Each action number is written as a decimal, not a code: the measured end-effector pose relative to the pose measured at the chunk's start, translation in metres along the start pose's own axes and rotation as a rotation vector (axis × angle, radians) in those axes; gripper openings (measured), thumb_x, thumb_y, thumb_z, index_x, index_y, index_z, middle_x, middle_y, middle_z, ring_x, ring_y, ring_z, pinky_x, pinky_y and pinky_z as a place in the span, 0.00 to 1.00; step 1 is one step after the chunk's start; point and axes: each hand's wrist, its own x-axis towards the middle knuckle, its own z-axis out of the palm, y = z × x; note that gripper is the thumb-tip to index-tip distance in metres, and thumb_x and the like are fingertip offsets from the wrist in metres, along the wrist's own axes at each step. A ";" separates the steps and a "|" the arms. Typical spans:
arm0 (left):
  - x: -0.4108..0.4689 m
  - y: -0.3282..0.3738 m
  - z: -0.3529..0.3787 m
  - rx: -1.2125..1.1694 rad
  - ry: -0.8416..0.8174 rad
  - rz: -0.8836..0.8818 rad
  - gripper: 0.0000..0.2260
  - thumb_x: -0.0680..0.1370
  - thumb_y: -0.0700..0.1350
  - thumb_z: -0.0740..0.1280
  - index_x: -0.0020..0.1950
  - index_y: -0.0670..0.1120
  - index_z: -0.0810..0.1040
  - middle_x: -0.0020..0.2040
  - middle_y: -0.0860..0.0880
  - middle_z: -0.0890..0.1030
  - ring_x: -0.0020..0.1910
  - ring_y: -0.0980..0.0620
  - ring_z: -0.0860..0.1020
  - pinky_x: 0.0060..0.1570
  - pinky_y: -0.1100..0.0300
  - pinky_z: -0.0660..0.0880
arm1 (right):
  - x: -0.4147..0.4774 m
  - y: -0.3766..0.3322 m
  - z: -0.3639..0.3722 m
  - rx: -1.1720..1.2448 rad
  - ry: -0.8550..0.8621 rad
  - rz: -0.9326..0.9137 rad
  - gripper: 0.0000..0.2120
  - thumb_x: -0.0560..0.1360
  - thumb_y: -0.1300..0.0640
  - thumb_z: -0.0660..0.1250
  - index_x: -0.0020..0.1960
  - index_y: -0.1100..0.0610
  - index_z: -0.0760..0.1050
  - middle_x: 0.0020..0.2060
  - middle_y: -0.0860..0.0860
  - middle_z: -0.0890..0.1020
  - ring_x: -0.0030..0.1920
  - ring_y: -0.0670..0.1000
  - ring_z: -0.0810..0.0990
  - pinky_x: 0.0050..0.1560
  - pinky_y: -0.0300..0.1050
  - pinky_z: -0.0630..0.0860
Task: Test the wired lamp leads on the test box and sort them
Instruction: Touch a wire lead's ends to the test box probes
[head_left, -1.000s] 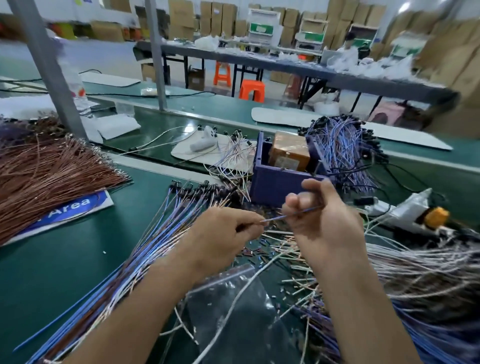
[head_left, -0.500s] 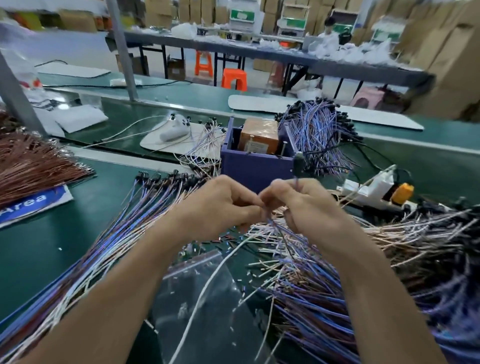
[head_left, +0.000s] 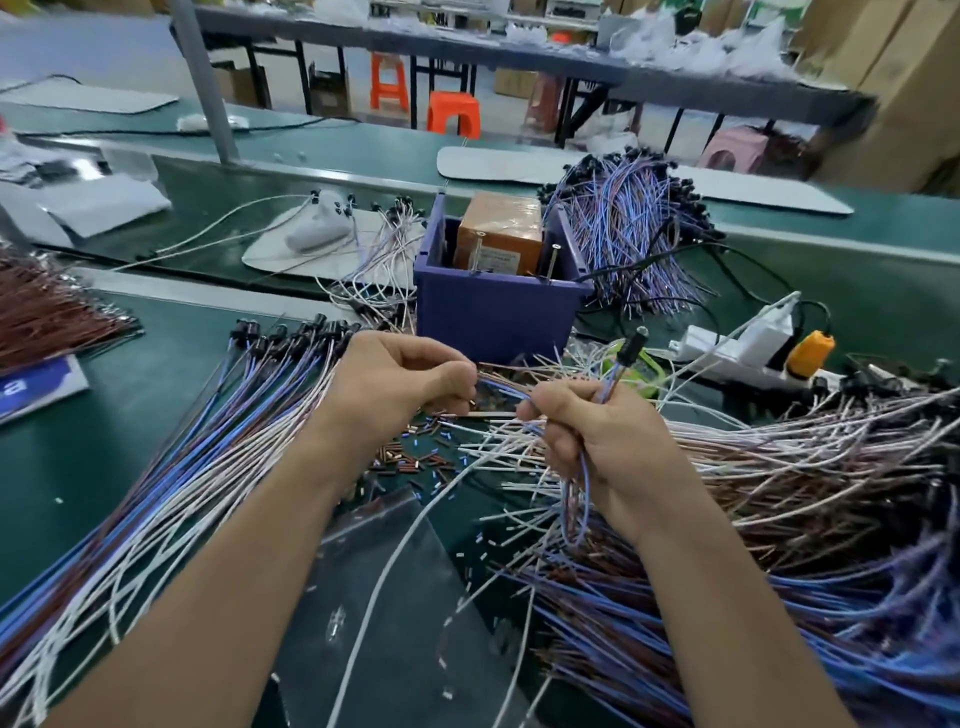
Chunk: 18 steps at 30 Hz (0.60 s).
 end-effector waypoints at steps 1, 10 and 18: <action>0.001 -0.002 -0.001 -0.022 0.036 -0.029 0.06 0.74 0.37 0.77 0.39 0.46 0.88 0.36 0.42 0.86 0.31 0.48 0.84 0.36 0.63 0.80 | -0.001 0.000 0.000 -0.003 0.009 -0.004 0.18 0.80 0.61 0.67 0.33 0.57 0.84 0.20 0.49 0.68 0.21 0.45 0.63 0.28 0.41 0.59; -0.006 -0.004 0.013 -0.152 -0.040 -0.033 0.14 0.64 0.47 0.80 0.49 0.53 0.89 0.42 0.44 0.88 0.38 0.52 0.85 0.43 0.65 0.79 | -0.003 0.003 -0.004 -0.022 0.082 -0.048 0.16 0.81 0.62 0.66 0.35 0.59 0.83 0.21 0.52 0.69 0.21 0.46 0.64 0.25 0.37 0.61; -0.003 -0.007 0.011 -0.481 0.022 -0.161 0.04 0.68 0.43 0.74 0.38 0.45 0.88 0.35 0.45 0.84 0.31 0.53 0.80 0.36 0.64 0.80 | -0.005 0.008 -0.006 -0.125 0.089 -0.058 0.13 0.79 0.62 0.68 0.37 0.62 0.83 0.22 0.51 0.67 0.23 0.47 0.62 0.26 0.38 0.60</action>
